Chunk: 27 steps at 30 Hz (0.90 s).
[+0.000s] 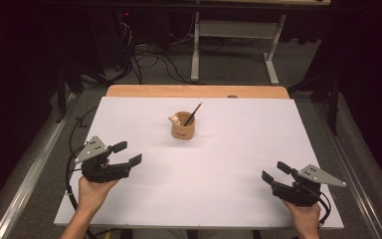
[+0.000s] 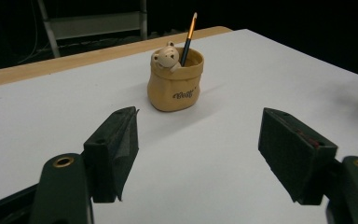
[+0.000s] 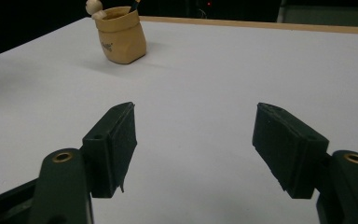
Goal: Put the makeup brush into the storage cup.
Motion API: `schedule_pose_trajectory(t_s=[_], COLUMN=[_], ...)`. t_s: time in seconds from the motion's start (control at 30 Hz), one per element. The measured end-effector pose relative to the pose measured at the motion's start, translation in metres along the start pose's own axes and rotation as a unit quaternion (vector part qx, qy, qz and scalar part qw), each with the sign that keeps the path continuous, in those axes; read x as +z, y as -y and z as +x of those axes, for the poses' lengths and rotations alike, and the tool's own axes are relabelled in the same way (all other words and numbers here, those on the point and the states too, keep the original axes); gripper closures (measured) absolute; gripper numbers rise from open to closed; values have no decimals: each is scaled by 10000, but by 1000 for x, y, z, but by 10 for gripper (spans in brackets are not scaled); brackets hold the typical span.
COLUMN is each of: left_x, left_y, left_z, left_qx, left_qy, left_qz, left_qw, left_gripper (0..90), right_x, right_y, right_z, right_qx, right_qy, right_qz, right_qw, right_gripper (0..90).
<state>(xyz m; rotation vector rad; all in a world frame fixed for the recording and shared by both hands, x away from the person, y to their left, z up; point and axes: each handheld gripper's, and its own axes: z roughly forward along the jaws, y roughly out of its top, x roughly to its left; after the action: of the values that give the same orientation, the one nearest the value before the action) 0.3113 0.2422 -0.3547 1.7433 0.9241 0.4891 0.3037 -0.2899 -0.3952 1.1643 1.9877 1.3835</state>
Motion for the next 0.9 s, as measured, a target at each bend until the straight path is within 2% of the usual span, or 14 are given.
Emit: schedule_pose_trajectory(t_s=[0.73,0.9], left_x=[3,4], left_y=[10,12], left_z=[-5,-6], left_qx=[2,-10], left_qy=[18,-9], left_qz=[106,62], left_qw=[9999,10000], left_gripper=[290,291], right_x=[0,0], right_y=[0,0], right_z=[1,0], right_qx=[-8,-14], right_qy=[-9,-7], right_qz=[10,0], right_qw=[10000,10000], right_gripper=[323,323])
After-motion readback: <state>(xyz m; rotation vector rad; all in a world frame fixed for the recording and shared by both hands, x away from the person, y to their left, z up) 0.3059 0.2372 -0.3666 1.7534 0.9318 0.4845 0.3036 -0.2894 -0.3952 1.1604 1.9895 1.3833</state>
